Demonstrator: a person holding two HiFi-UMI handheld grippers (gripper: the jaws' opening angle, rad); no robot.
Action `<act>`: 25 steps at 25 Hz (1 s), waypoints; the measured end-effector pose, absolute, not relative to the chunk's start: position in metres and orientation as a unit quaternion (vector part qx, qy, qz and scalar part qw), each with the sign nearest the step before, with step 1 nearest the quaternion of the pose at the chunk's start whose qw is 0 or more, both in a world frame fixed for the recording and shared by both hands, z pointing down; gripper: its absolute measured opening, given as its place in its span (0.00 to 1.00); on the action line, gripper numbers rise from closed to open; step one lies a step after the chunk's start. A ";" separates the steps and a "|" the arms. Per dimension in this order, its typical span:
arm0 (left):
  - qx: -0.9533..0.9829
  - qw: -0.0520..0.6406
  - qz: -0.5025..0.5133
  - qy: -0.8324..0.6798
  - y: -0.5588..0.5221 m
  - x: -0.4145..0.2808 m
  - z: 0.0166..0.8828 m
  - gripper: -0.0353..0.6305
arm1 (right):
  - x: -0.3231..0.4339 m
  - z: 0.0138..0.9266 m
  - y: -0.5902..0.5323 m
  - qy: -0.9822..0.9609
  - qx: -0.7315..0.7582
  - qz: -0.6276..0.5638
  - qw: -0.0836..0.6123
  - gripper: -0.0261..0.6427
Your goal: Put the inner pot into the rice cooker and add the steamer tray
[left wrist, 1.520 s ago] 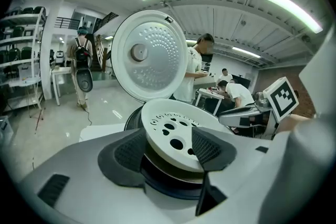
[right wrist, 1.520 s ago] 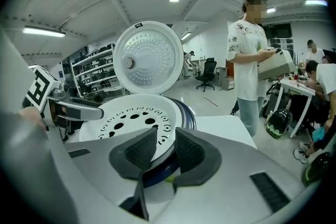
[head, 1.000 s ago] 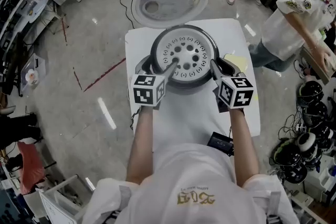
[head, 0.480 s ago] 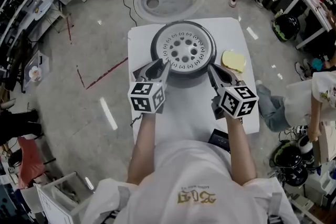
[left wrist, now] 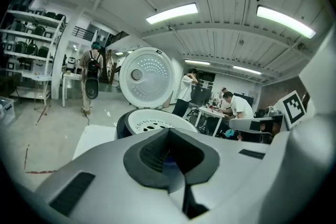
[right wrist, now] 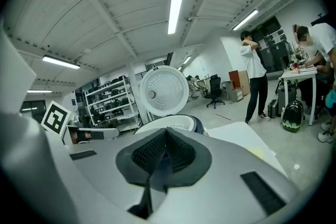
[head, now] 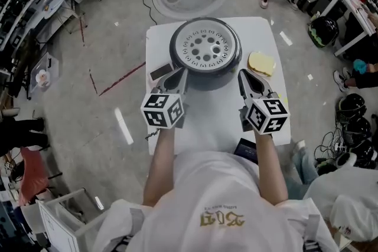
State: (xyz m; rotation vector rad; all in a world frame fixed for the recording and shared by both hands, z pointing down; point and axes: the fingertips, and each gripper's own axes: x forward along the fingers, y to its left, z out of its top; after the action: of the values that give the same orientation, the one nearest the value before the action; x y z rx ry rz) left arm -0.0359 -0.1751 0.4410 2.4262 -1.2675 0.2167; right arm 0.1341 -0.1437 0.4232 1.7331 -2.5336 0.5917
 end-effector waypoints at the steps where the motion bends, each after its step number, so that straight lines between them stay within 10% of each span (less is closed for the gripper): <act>1: 0.865 0.198 0.077 -0.455 -0.174 -0.036 0.441 0.08 | 0.135 0.423 -0.143 -0.811 0.554 0.187 0.009 0.06; 25: 0.868 0.221 0.064 -0.440 -0.169 -0.037 0.441 0.08 | 0.133 0.425 -0.138 -0.815 0.547 0.188 0.035 0.06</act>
State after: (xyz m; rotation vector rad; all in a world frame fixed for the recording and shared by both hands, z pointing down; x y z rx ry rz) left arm -0.0371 -0.1686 0.4412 2.4002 -1.2164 0.1764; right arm 0.1330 -0.1377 0.4254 1.6804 -2.5041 0.5792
